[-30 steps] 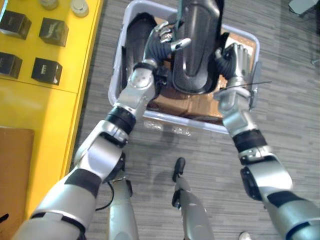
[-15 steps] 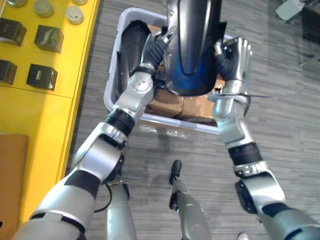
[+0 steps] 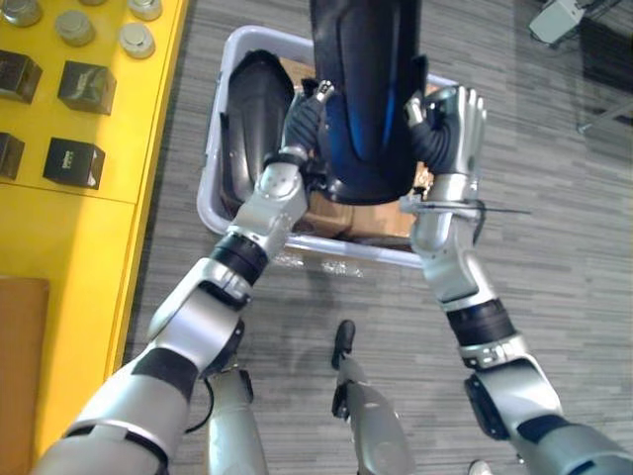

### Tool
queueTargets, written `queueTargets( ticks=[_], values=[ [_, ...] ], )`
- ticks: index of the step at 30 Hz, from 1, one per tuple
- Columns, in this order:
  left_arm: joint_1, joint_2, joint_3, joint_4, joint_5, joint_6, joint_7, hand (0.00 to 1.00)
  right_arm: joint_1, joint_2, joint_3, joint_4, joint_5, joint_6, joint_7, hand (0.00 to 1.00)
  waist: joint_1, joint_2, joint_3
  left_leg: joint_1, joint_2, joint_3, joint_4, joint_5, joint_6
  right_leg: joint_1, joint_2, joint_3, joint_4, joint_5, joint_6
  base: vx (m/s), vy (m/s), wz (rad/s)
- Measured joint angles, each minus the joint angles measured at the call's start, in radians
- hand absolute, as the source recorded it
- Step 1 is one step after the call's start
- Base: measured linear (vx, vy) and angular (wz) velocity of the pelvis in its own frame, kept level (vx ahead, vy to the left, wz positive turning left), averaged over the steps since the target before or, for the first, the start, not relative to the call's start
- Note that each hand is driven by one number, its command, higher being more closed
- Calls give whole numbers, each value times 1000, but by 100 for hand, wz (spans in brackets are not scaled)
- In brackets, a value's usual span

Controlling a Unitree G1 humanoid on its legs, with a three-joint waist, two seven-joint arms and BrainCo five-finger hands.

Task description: Walk over and take plastic housings, then place them on the shelf

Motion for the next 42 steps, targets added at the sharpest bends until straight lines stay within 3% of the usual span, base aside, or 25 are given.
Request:
queueTargets(
  ticks=[7, 12, 16, 21, 23, 24, 26, 28, 31, 33, 34, 38, 42],
  values=[
    [161, 2, 25, -202, 62, -2, 60, 100, 119, -1, -11, -111, -1, -59, 3, 0, 25, 0, 0, 34, -4, -7, -5, 0, 0, 41, -2, -11, 0, -9, 2, 5, -8, 5],
    [376, -17, 66, -472, 237, -12, 132, 100, 292, 26, -27, -276, -1, -106, 3, 0, 50, -23, -65, 75, -7, -9, -43, 1, -8, 69, -3, -27, 0, -36, 1, 28, -22, 7],
    [512, -68, 122, -610, 381, -12, 162, 100, 380, 62, -41, -358, -1, -133, 17, 0, 53, -20, -105, 131, -16, -6, -69, 1, -8, 112, -11, -33, 3, -52, 8, 65, -2, 4],
    [716, -134, 174, -787, 646, -12, 215, 100, 577, 116, -72, -480, 50, -193, 64, 0, 52, -2, -233, 236, -29, 26, -139, -3, -14, 169, -29, -28, 9, -90, 13, 90, 4, -6],
    [775, -140, 197, -826, 759, -12, 242, 100, 659, 137, -85, -502, 136, -242, 84, 0, 51, 12, -278, 270, -29, 34, -167, -3, -16, 185, -30, -27, 17, -107, 16, 81, -13, -9],
    [821, -146, 222, -845, 869, -11, 270, 100, 720, 149, -94, -506, 276, -286, 127, 0, 51, 24, -319, 297, -28, 44, -197, 0, -20, 188, -30, -23, 22, -114, 15, 81, -19, -11],
    [853, -150, 250, -861, 940, -10, 286, 100, 777, 159, -96, -522, 393, -318, 180, 0, 50, 37, -337, 324, -29, 48, -219, 5, -24, 203, -29, -22, 21, -117, 13, 79, -19, -7],
    [892, -153, 287, -875, 1039, -9, 307, 100, 861, 171, -97, -552, 598, -368, 281, 0, 48, 46, -355, 363, -29, 52, -253, 13, -27, 223, -28, -22, 22, -124, 15, 57, -20, -5],
    [940, -155, 316, -879, 1106, -9, 327, 100, 940, 220, -108, -580, 900, -425, 396, 0, 42, 47, -369, 393, -29, 57, -284, 24, -28, 236, -28, -23, 21, -126, 14, 20, -9, -2],
    [990, -155, 335, -894, 1112, -8, 328, 100, 991, 252, -110, -580, 995, -438, 430, 0, 36, 44, -374, 423, -31, 69, -300, 25, -28, 256, -29, -23, 22, -135, 18, 27, -7, -7],
    [1046, -156, 351, -915, 1112, -9, 329, 100, 1052, 273, -115, -580, 1094, -454, 461, 0, 34, 44, -396, 438, -32, 76, -317, 25, -29, 256, -31, -20, 28, -143, 18, 38, -5, -6],
    [1150, -158, 407, -953, 1112, -11, 331, 100, 1153, 293, -173, -525, 1146, -456, 478, 0, 23, 45, -418, 462, -36, 83, -327, 25, -29, 265, -34, -15, 33, -146, 17, 33, -3, -7],
    [1272, -195, 475, -1006, 1111, -27, 336, 100, 1226, 311, -220, -321, 1151, -441, 474, 0, 23, 50, -438, 486, -38, 83, -330, 20, -28, 290, -37, -17, 33, -159, 24, 0, 0, 0]
  ],
)
